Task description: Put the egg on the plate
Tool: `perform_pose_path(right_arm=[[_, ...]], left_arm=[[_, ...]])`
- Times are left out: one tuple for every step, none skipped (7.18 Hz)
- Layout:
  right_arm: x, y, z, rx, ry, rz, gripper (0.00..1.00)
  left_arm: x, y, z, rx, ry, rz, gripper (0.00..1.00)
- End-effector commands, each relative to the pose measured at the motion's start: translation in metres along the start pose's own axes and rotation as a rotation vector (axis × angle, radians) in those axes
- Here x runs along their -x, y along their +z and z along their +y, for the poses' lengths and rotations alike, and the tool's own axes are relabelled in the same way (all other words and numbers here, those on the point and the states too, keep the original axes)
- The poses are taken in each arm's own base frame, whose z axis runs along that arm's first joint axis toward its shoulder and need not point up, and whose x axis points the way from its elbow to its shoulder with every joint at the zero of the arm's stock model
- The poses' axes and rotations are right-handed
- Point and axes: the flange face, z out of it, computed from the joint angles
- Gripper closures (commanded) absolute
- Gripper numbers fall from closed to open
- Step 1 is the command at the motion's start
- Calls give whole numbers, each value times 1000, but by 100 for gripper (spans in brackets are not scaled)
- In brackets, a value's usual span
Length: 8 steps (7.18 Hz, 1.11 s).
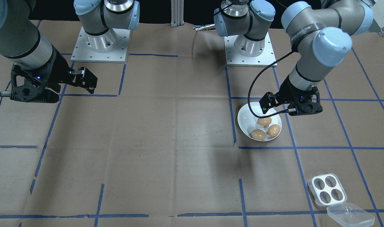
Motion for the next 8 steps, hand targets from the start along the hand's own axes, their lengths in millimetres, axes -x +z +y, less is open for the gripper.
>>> perform_pose_path(right_arm=[[0, 0, 0, 0, 0, 0, 0], [0, 0, 0, 0, 0, 0, 0], [0, 1, -1, 1, 0, 0, 0], [0, 0, 0, 0, 0, 0, 0], [0, 0, 0, 0, 0, 1, 0], [0, 0, 0, 0, 0, 0, 0], [0, 1, -1, 1, 0, 0, 0], [0, 0, 0, 0, 0, 1, 0]], left_arm=[[-36, -75, 2, -21, -2, 2, 0], [-48, -92, 4, -19, -13, 1, 0], [-59, -102, 5, -33, -16, 0, 0], [-66, -106, 4, -40, -25, 6, 0], [-79, -107, 8, -43, -15, 6, 0], [-88, -106, 10, -40, -3, 4, 0], [-93, -104, 11, -37, 10, 10, 0], [-95, -99, 11, -25, 34, 9, 0]])
